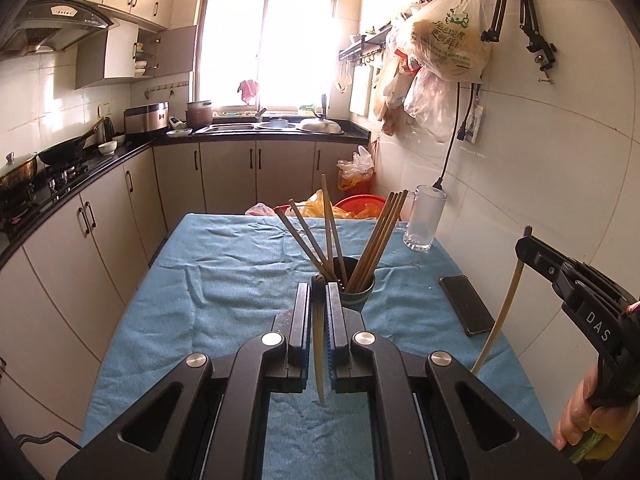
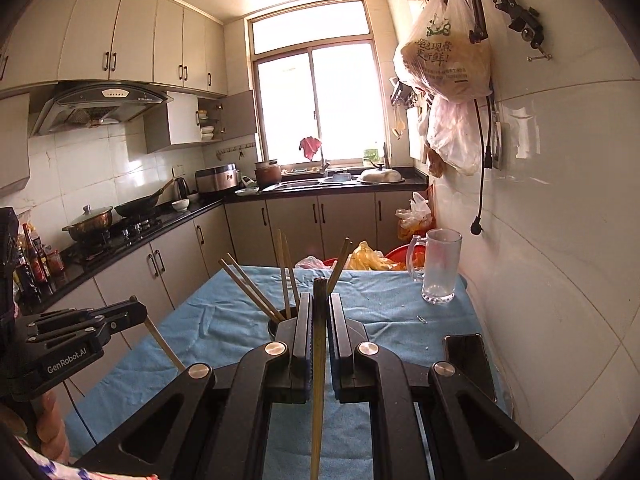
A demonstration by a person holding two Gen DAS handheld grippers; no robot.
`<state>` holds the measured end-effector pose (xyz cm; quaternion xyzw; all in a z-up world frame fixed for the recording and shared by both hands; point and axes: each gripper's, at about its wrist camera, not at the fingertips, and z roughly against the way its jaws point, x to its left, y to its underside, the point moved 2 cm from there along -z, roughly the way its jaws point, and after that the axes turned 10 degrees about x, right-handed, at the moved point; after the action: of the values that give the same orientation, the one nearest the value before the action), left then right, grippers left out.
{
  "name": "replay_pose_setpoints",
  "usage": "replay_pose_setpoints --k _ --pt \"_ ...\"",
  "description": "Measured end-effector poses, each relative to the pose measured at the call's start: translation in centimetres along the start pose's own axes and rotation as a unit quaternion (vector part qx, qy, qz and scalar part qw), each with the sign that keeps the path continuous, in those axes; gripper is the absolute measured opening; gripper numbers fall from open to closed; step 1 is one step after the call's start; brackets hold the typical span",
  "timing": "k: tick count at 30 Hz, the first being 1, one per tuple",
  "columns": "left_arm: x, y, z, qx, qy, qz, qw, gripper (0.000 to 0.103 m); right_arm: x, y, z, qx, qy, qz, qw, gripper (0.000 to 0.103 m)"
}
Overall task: Organize utensils
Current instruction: 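Carry both chopsticks upright and lower them into the black holder, then push both held chopsticks down into the black holder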
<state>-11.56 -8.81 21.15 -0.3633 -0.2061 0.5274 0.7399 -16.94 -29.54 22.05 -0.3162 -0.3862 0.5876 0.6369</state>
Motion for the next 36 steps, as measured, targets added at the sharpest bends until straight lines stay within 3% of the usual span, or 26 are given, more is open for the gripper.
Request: replay_pose_setpoints --k 17,28,36 --pt "1.0 -3.6 1.2 -0.017 0.035 0.0 0.9992 0.006 0.4 -3.2 -1.1 -0.016 -0.008 -0.003 1.0 0.007" --pt "1.8 -10.2 2.3 -0.057 0.065 0.006 0.9962 0.006 0.8 -8.5 -2.1 -0.061 -0.017 -0.011 0.998 0.007" --pt "0.8 -14.7 0.2 -0.085 0.055 0.001 0.9948 0.006 1.2 -12.6 -5.2 -0.094 -0.023 -0.026 0.995 0.007"
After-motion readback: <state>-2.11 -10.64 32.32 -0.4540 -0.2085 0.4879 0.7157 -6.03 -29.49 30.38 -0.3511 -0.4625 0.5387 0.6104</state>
